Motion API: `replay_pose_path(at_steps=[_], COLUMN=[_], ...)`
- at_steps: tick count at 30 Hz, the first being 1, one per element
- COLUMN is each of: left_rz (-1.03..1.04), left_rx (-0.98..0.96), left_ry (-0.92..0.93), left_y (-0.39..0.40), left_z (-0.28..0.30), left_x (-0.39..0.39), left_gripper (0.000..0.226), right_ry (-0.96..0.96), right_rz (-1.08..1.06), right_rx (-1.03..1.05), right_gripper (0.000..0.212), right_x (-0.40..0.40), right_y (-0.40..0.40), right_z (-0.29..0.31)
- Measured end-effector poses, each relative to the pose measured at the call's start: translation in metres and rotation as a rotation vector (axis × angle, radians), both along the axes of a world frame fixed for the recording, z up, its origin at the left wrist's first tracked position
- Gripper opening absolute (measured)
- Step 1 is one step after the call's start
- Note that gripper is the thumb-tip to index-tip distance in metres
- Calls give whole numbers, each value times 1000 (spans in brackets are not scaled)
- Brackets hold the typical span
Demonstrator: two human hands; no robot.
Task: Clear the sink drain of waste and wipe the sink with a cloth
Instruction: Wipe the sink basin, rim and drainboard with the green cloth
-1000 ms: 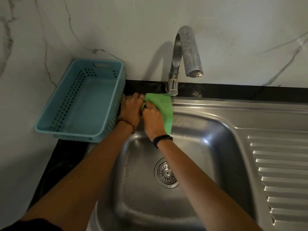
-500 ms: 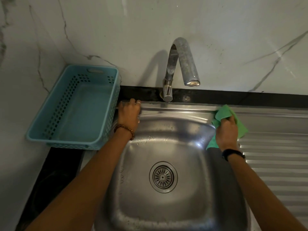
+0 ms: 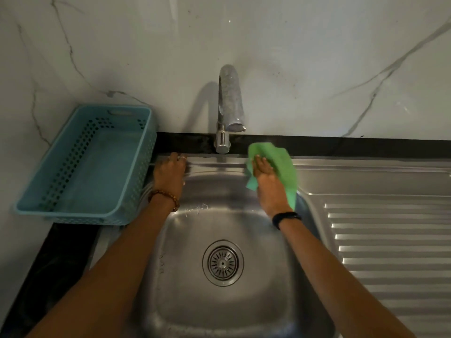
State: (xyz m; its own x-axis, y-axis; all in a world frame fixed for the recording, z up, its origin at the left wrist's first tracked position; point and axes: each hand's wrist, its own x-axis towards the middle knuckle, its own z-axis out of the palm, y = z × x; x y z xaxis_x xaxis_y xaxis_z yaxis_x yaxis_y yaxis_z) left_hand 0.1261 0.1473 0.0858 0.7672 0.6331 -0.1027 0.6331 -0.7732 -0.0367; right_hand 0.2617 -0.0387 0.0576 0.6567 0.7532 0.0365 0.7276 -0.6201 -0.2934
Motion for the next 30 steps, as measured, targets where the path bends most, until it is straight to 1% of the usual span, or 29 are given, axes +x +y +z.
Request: replay_pose_path(at_steps=[4, 7, 9, 11, 12, 13, 15, 17, 19, 21, 22, 24, 26, 27, 30], left_rz=[55, 156, 114, -10, -71, -120, -176, -186, -165, -107, -86, -83, -88, -84, -75], left_rx=[70, 74, 36, -43, -52, -39, -3, 14, -2, -45, -56, -50, -51, -52, -15], left_ry=[74, 72, 29, -69, -97, -112, -100, -61, 12, 13, -10, -27, -31, -31, -11], left_y=[-13, -38, -74, -112, -129, -142, -159, -170, -176, -175, -174, -170, -169, -171, -175], left_z=[1, -11, -21, -26, -28, -29, -24, -18, -12, -8, -6, -2, -1, -2, -7], left_x=[13, 14, 16, 27, 38, 51, 80, 104, 122, 130, 132, 134, 136, 137, 142], left_gripper=[44, 49, 59, 67, 70, 72, 79, 85, 80, 71, 68, 68, 68, 68, 65], right_ry=[63, 74, 93, 155, 170, 170, 152, 182, 220, 177, 135, 24, -85, -124, -75], right_rz=[-200, -353, -453, -514, -512, -482, -359, -177, -8, 114, 132, 99, 38, 7, -165], right_rx=[-17, -129, -148, -109, -99, -89, -48, 25, 68, 86, 99, 55, 4, -57, -213], right_gripper=[59, 55, 47, 32, 29, 30, 43, 56, 54, 45, 42, 40, 39, 39, 34], right_x=[62, 110, 134, 142, 142, 138, 120, 97, 72, 56, 57, 67, 85, 97, 137], right_y=[-78, -147, -184, -196, -196, -192, -174, -147, -118, -97, -95, -108, -139, -158, -227], right_z=[11, 21, 25, 27, 26, 25, 23, 21, 20, 18, 15, 11, 5, 2, 4])
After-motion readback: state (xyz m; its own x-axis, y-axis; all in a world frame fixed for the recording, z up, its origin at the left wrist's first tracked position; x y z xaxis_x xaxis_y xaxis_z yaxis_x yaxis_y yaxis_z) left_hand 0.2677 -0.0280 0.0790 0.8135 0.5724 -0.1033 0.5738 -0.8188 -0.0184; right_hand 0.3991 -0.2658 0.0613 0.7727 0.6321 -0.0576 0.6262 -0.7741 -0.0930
